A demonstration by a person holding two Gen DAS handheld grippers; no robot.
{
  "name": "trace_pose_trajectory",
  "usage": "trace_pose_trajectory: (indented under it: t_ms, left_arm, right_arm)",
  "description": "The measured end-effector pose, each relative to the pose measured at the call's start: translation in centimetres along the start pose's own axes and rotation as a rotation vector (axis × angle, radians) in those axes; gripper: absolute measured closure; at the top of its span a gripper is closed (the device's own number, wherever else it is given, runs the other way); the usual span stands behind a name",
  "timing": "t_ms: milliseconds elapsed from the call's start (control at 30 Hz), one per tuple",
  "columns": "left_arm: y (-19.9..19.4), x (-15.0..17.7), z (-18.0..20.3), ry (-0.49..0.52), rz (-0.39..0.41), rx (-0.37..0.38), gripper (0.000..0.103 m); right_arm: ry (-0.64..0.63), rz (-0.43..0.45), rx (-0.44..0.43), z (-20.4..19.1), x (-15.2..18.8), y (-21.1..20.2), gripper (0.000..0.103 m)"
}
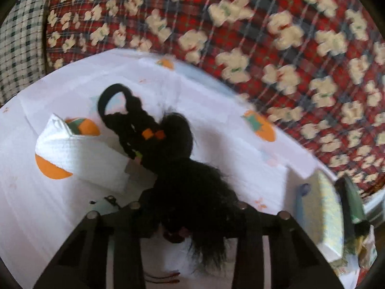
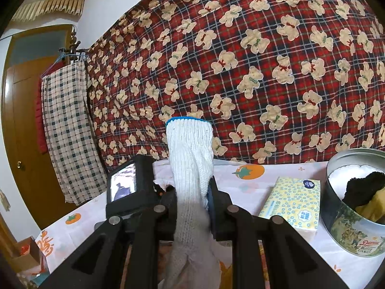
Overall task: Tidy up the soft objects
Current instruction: 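Grasp the black hair piece with the left gripper while the right holds the glove, then carry the hair piece and glove over the tin with both grippers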
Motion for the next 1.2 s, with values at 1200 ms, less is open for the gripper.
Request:
trace_pose_trajectory:
  t_ms: [1200]
  left_arm:
    - [-15.2, 7.6, 4.3, 0.292, 0.609, 0.121, 0.067]
  right_arm:
    - [0.000, 0.045, 0.081, 3.9, 0.4, -3.4, 0.084]
Point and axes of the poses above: each gripper's, at about its wrist camera, not at the fingertips, and y roughly the way its jaws point, z to its right, x to its underside, the point moved 1 cm from there along y, roughly the way its jaws point, and after that the axes turned 2 degrees about y, right-handed, at the moved point
